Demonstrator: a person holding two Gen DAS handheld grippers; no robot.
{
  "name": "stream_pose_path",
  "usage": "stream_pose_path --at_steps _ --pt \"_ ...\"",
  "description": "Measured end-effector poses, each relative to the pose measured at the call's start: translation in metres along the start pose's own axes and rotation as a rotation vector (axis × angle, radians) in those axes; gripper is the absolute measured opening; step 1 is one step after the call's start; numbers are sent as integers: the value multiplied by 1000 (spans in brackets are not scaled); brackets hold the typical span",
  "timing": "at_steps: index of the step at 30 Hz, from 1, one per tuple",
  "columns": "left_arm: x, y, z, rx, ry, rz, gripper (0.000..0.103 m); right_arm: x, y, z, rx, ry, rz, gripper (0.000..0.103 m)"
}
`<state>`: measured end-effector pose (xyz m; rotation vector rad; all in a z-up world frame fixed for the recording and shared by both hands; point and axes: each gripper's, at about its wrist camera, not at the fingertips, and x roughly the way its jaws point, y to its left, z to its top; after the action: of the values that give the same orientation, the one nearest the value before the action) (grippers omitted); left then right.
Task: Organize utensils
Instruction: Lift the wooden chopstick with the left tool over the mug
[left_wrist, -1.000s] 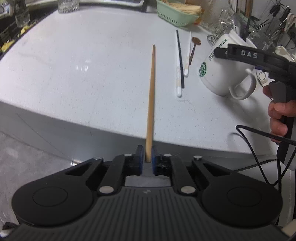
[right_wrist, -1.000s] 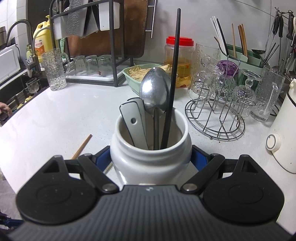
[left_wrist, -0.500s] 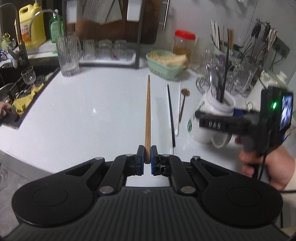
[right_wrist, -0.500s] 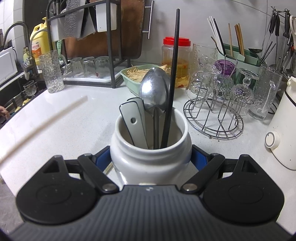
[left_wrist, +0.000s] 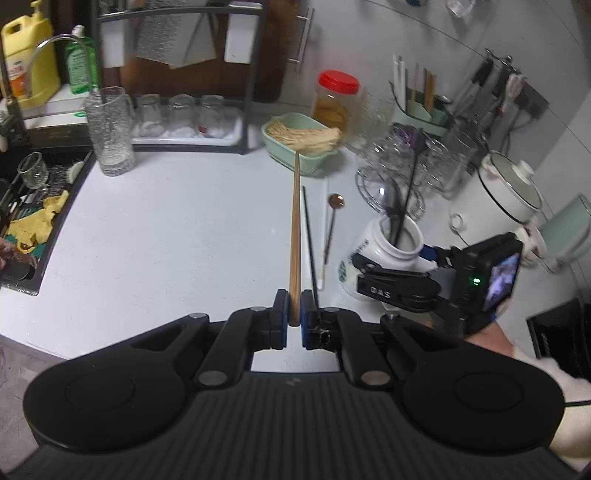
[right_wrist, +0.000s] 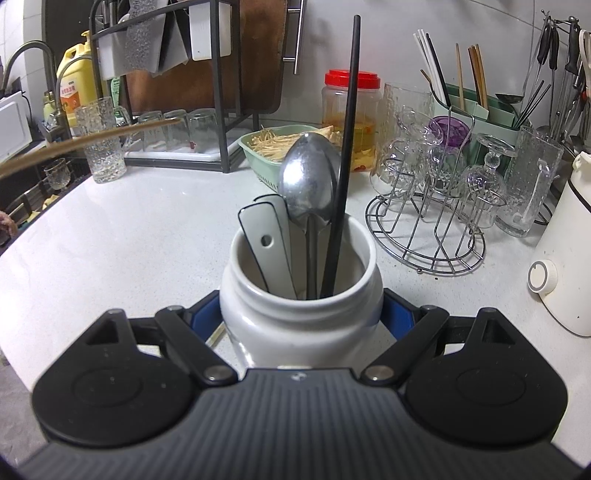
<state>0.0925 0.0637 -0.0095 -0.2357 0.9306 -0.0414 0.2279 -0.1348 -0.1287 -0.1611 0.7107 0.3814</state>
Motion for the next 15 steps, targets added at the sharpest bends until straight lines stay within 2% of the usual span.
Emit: stream_pose_path --at_steps 5,15 --pt "-12 -3 22 60 121 -87 8 0 0 0 1 1 -1 91" --pt "-41 -5 86 143 293 -176 8 0 4 -1 17 -8 -24 91"
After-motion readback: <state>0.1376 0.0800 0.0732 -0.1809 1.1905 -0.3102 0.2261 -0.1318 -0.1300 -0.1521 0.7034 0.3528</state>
